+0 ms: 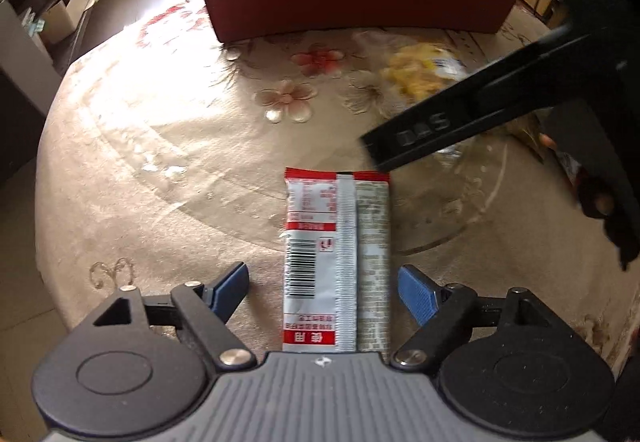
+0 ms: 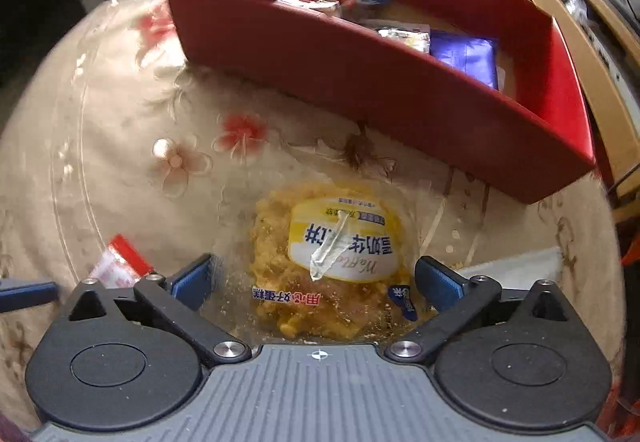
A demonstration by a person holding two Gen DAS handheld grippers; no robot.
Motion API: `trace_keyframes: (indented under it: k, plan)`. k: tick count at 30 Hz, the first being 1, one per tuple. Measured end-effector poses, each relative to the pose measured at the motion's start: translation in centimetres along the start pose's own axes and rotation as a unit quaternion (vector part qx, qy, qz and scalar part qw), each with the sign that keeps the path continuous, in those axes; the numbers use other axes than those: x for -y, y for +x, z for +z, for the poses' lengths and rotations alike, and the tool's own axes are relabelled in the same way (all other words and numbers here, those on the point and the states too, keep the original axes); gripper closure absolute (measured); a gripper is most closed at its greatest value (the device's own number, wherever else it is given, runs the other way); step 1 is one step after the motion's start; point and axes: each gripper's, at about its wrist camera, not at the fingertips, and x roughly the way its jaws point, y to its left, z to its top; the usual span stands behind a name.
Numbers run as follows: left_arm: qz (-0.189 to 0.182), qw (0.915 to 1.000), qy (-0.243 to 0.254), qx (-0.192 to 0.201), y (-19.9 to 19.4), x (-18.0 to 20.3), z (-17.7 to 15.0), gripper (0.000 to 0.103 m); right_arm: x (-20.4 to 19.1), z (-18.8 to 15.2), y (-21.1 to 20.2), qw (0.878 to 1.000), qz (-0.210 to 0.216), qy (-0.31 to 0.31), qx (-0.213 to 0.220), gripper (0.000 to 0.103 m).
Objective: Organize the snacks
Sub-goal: 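Lower the left tool over the red-white strip packet while the right tool grasps the yellow waffle packet, then close the left tool on the strip packet while the right tool holds the waffle packet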
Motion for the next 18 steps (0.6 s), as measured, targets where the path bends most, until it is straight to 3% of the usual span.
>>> trace_keyframes:
  k: [2,6,10,14,18]
  plan:
    - [0.001,1.0,0.004,0.001,0.1,0.0,0.0,0.023,0.7,0.0,-0.2,1.0,0.008,0.011,-0.007,0.002]
    - [0.003,0.9999,0.011,-0.002,0.3,0.3,0.0,0.019,1.1,-0.7,-1.7,1.0,0.016,0.002,0.009,0.023]
    - [-0.001,1.0,0.001,-0.001,0.0,0.1,0.0,0.02,1.7,-1.7,-3.9,0.998,0.051,0.025,0.021,0.036]
    - [0.002,0.9999,-0.016,0.0,-0.3,-0.6,0.2,0.031,1.3,-3.3,-6.6,0.997,0.054,0.031,0.044,0.041]
    - [0.002,0.9998,-0.022,0.0,-0.7,-0.7,-0.2,0.044,1.4,-5.8,-8.9,0.996,0.064,0.037,0.052,0.059]
